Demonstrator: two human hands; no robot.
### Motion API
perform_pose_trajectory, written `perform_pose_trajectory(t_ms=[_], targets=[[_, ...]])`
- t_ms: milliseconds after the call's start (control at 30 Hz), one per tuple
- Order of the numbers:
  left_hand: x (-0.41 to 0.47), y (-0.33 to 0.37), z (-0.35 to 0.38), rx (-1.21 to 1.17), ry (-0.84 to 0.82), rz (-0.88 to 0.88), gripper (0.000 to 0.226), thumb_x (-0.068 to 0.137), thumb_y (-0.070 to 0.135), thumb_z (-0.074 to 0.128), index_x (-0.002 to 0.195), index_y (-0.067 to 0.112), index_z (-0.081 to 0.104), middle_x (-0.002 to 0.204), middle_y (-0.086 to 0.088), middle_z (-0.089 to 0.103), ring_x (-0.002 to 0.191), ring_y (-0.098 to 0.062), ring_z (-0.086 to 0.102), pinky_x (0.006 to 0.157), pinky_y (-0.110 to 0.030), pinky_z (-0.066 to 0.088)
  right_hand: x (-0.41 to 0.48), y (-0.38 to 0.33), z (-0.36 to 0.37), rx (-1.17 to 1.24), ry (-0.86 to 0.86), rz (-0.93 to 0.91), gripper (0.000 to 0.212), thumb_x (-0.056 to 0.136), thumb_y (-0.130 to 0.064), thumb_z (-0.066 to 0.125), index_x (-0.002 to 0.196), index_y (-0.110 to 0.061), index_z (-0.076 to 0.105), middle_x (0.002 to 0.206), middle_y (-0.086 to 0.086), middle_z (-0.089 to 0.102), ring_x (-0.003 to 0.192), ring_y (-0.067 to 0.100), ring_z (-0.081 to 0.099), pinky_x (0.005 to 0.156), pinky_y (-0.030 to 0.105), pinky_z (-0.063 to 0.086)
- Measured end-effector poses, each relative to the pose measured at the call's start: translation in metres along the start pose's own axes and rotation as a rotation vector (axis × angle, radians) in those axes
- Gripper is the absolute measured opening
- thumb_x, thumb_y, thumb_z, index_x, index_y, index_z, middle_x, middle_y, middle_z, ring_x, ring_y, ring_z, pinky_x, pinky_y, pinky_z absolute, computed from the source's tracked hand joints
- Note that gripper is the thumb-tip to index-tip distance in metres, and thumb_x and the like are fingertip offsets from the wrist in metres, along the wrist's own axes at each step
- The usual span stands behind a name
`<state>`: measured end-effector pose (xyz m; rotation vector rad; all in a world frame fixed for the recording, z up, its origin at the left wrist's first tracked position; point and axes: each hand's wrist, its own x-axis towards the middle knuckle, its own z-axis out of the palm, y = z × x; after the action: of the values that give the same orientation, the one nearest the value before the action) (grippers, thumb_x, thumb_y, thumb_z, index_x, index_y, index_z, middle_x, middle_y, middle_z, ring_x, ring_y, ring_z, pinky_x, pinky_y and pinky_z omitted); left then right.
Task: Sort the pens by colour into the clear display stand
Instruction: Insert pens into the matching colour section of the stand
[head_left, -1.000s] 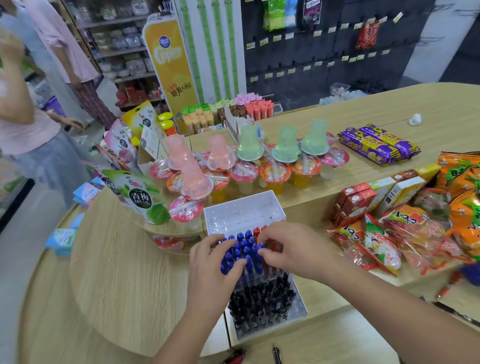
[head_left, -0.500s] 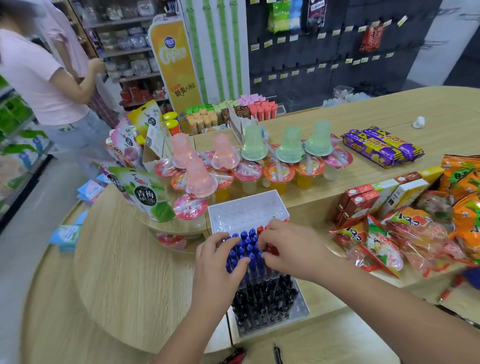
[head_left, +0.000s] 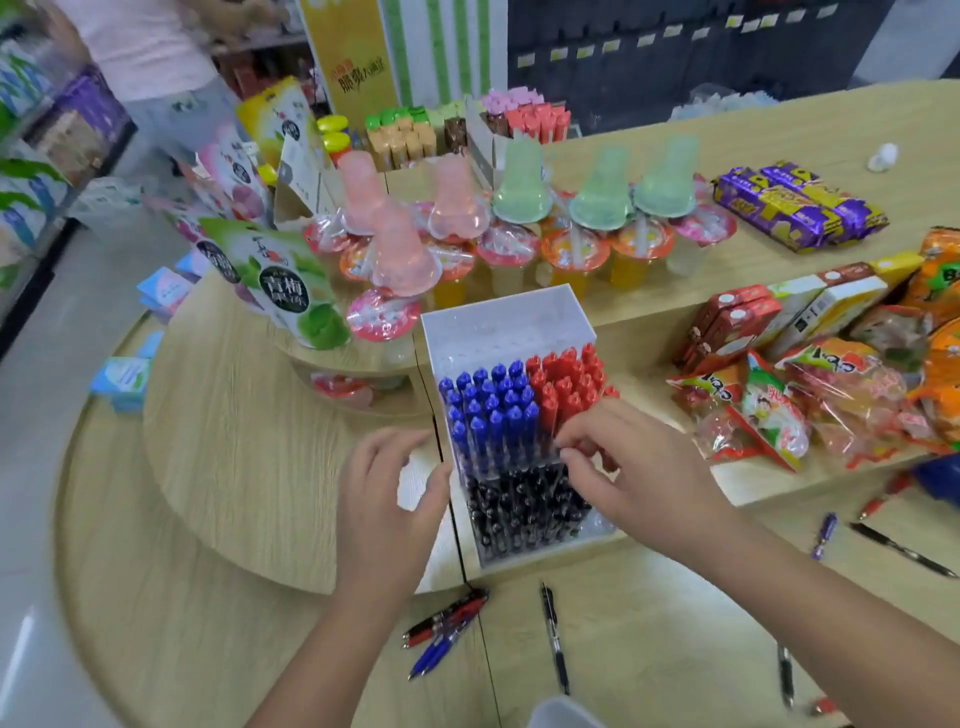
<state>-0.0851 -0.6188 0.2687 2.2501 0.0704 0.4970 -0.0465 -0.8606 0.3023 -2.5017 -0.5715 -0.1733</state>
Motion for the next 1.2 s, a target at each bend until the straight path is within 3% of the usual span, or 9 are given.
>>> perform_pose_trajectory(t_ms=[100, 200, 300, 367, 467, 633, 833, 967, 1200], targets=[[-0.047, -0.021, -0.013, -0.067, 0.099, -0.076, 0.016, 0.084, 0.019, 0.068, 0.091, 0.031, 0.06, 0.087, 0.012, 0.057, 0.075, -0.007, 0.054, 0.068, -0.011, 0.041, -0.058, 0.002, 0.042, 0.065, -0.089, 0.111, 0.011, 0.088, -0.036, 0.053, 0.094, -0.037, 0.062, 0.079, -0.026, 0.054, 0.07, -0.007, 0.052, 0.058, 0.01, 0.04], [-0.105, -0.063, -0.006, -0.041, 0.054, -0.251, 0.008, 0.085, 0.032, 0.055, 0.082, 0.039, 0.056, 0.077, 0.014, 0.058, 0.07, -0.005, 0.056, 0.062, -0.01, 0.04, -0.111, 0.017, 0.108, 0.133, -0.192, 0.32, 0.007, 0.089, -0.032, 0.06, 0.091, -0.039, 0.062, 0.081, -0.023, 0.062, 0.07, 0.0, 0.058, 0.059, 0.018, 0.048], [-0.161, -0.127, 0.023, 0.148, -0.2, -0.484, 0.018, 0.088, 0.026, 0.065, 0.081, 0.041, 0.059, 0.078, 0.016, 0.06, 0.072, 0.0, 0.058, 0.061, -0.012, 0.041, -0.144, 0.034, 0.173, 0.142, -0.325, 0.594, 0.007, 0.093, -0.035, 0.058, 0.09, -0.042, 0.057, 0.081, -0.021, 0.064, 0.069, -0.003, 0.059, 0.06, 0.022, 0.05], [-0.19, -0.164, 0.044, 0.252, -0.395, -0.505, 0.009, 0.09, 0.027, 0.067, 0.09, 0.036, 0.067, 0.088, 0.016, 0.062, 0.075, 0.0, 0.059, 0.063, -0.019, 0.049, -0.155, 0.043, 0.207, 0.132, -0.395, 0.743, 0.004, 0.094, -0.038, 0.055, 0.092, -0.041, 0.054, 0.081, -0.018, 0.065, 0.068, -0.006, 0.059, 0.064, 0.025, 0.053], [-0.209, -0.198, 0.075, 0.314, -0.485, -0.54, 0.019, 0.091, 0.028, 0.062, 0.108, 0.029, 0.071, 0.103, 0.008, 0.064, 0.088, -0.008, 0.059, 0.07, -0.026, 0.05, -0.16, 0.057, 0.247, 0.101, -0.399, 0.861, 0.016, 0.092, -0.038, 0.053, 0.108, -0.034, 0.055, 0.087, -0.018, 0.063, 0.072, -0.002, 0.061, 0.065, 0.03, 0.054], [-0.211, -0.224, 0.11, 0.442, -0.451, -0.555, 0.024, 0.09, 0.028, 0.059, 0.112, 0.024, 0.068, 0.106, 0.002, 0.064, 0.099, -0.019, 0.054, 0.072, -0.032, 0.052, -0.151, 0.068, 0.284, -0.001, -0.421, 0.92, 0.021, 0.091, -0.038, 0.05, 0.108, -0.027, 0.051, 0.096, -0.007, 0.063, 0.082, 0.019, 0.065, 0.066, 0.032, 0.052], [-0.202, -0.24, 0.121, 0.475, -0.234, -0.619, 0.015, 0.088, 0.029, 0.067, 0.092, 0.016, 0.069, 0.089, -0.004, 0.06, 0.078, -0.024, 0.057, 0.058, -0.033, 0.045, -0.15, 0.077, 0.301, -0.041, -0.391, 0.94, 0.021, 0.09, -0.045, 0.051, 0.1, -0.027, 0.052, 0.094, -0.004, 0.061, 0.078, 0.022, 0.063, 0.064, 0.035, 0.053], [-0.191, -0.254, 0.128, 0.51, -0.295, -0.495, 0.017, 0.085, 0.023, 0.071, 0.099, 0.015, 0.074, 0.097, -0.01, 0.065, 0.084, -0.03, 0.057, 0.069, -0.036, 0.048, -0.149, 0.081, 0.31, -0.033, -0.355, 0.948, 0.021, 0.091, -0.044, 0.054, 0.103, -0.027, 0.054, 0.098, -0.004, 0.057, 0.081, 0.023, 0.063, 0.066, 0.038, 0.054], [-0.184, -0.26, 0.13, 0.532, -0.513, -0.384, 0.012, 0.081, 0.029, 0.07, 0.092, 0.033, 0.073, 0.093, 0.004, 0.067, 0.09, -0.023, 0.056, 0.074, -0.033, 0.041, -0.142, 0.085, 0.307, -0.039, -0.463, 0.931, 0.013, 0.088, -0.042, 0.055, 0.091, -0.029, 0.052, 0.087, -0.006, 0.06, 0.078, 0.022, 0.061, 0.059, 0.03, 0.044]])
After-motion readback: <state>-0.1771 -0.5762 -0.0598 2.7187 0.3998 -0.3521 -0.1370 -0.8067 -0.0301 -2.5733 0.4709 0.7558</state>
